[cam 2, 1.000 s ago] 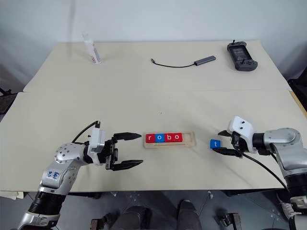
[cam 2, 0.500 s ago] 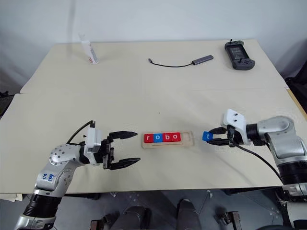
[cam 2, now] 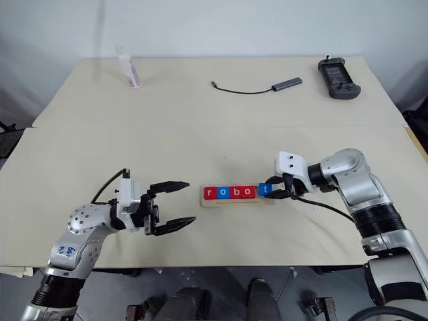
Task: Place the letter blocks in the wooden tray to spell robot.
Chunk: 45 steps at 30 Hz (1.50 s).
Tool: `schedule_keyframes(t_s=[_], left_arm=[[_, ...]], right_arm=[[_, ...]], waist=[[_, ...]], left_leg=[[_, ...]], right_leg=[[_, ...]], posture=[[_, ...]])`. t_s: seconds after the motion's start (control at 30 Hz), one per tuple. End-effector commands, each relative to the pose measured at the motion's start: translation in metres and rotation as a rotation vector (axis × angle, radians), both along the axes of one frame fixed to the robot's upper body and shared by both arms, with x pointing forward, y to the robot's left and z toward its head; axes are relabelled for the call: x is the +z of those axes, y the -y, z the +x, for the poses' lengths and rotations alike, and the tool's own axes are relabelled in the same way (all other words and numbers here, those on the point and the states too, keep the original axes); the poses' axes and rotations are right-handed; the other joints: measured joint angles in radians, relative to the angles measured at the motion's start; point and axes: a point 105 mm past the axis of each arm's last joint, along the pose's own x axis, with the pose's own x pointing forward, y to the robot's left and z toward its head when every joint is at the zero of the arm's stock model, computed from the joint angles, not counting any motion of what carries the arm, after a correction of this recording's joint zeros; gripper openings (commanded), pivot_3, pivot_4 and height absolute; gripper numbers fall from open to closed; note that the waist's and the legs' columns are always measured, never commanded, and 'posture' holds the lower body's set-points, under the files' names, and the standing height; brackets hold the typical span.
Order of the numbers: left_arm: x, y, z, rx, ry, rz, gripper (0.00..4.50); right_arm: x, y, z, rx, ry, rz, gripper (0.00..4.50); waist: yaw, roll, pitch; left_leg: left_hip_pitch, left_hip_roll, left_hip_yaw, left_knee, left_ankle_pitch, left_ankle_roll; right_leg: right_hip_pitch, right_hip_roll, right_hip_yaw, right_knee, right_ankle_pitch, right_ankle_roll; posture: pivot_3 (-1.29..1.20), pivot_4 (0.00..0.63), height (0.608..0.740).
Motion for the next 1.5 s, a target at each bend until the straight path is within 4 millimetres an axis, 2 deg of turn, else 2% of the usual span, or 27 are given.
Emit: schedule_keyframes(t_s=[0.03,0.17,0.27,0.4,0.5,0.63,0.7,0.83,1.03,1.23,1.37,1.5], left_arm=[[0.007,0.000,-0.004,0.006,0.034,-0.010,4.50],[0.007,0.000,-0.003,0.014,0.037,-0.011,4.50],[0.007,0.000,-0.003,0.014,0.038,-0.011,4.50],[0.006,-0.001,-0.003,0.016,0.038,-0.012,4.50],[0.006,0.000,-0.002,0.017,0.037,-0.014,4.50],[0.004,0.000,-0.002,0.012,0.032,-0.016,4.50],[0.004,0.001,-0.003,0.003,0.018,-0.020,4.50],[0.004,0.002,-0.003,-0.003,0.013,-0.022,4.50],[0.005,0.003,-0.002,0.003,0.022,-0.019,4.50],[0.006,0.005,-0.002,0.009,0.023,-0.021,4.50],[0.006,0.005,-0.002,0.015,0.022,-0.021,4.50],[0.006,0.000,0.000,0.024,0.022,-0.012,4.50]], right_arm=[[0.007,-0.004,-0.002,0.030,-0.015,0.017,1.80],[0.014,-0.005,0.003,0.014,0.029,0.041,3.11],[0.029,0.000,0.005,-0.021,0.043,0.087,4.09],[0.033,0.019,0.000,-0.075,0.034,0.081,4.09],[0.028,0.031,-0.005,-0.104,0.018,0.056,3.48],[0.018,0.037,-0.007,-0.124,0.005,0.022,2.03],[0.014,0.033,-0.009,-0.113,-0.008,0.027,1.49],[0.010,0.018,-0.012,-0.082,-0.028,0.048,0.10],[0.012,-0.003,-0.011,-0.043,-0.003,0.069,0.04],[0.014,-0.009,-0.012,-0.031,0.003,0.071,0.04],[0.018,-0.002,-0.013,-0.050,0.028,0.069,0.04],[0.030,0.014,-0.012,-0.117,0.082,0.112,0.04]], waist=[[-0.003,0.000,0.000],[-0.005,0.000,0.000],[-0.005,0.000,0.000],[-0.001,0.000,0.000],[0.001,0.000,0.000],[-0.002,0.000,0.000],[-0.006,0.000,0.000],[-0.006,0.000,0.000],[-0.004,0.000,0.000],[-0.002,0.000,0.000],[-0.003,0.000,0.000],[-0.001,0.000,0.000]], left_leg=[[0.000,0.000,0.000,0.000,0.000,0.000],[0.000,0.000,0.000,0.000,0.000,0.000],[0.000,0.000,0.000,0.000,0.000,0.000],[0.000,0.000,0.000,0.000,0.000,0.000],[0.000,-0.001,0.000,0.000,0.000,0.000],[0.000,0.000,0.000,0.000,0.000,0.000],[0.000,0.000,0.000,0.000,0.000,0.000],[0.000,0.000,0.000,0.000,0.000,0.000],[0.000,0.000,0.000,0.000,0.000,0.000],[0.000,0.000,0.000,0.000,0.000,0.000],[0.000,0.000,0.000,0.000,0.000,0.000],[0.000,0.000,0.000,0.000,0.000,0.000]], right_leg=[[0.000,0.000,0.000,0.000,0.000,0.000],[0.000,0.000,0.000,0.000,0.000,0.000],[0.000,0.000,0.000,0.000,0.000,0.000],[0.000,0.000,0.000,0.000,0.000,0.000],[0.000,-0.001,0.000,0.000,0.000,0.000],[0.000,0.000,0.000,0.000,0.000,0.000],[0.000,0.000,0.000,0.000,0.000,0.000],[0.000,0.000,0.000,0.000,0.000,0.000],[0.000,0.000,0.000,0.000,0.000,0.000],[0.000,0.000,0.000,0.000,0.000,0.000],[0.000,0.000,0.000,0.000,0.000,0.000],[0.000,0.000,0.000,0.000,0.000,0.000]], posture=[[0.00,0.150,0.740],[0.00,0.150,0.740],[0.00,0.150,0.740],[0.00,0.150,0.740],[0.00,0.150,0.740],[0.00,0.150,0.740],[0.00,0.150,0.740],[0.00,0.150,0.740],[0.00,0.150,0.740],[0.00,0.150,0.740],[0.00,0.150,0.740],[0.00,0.150,0.740]])
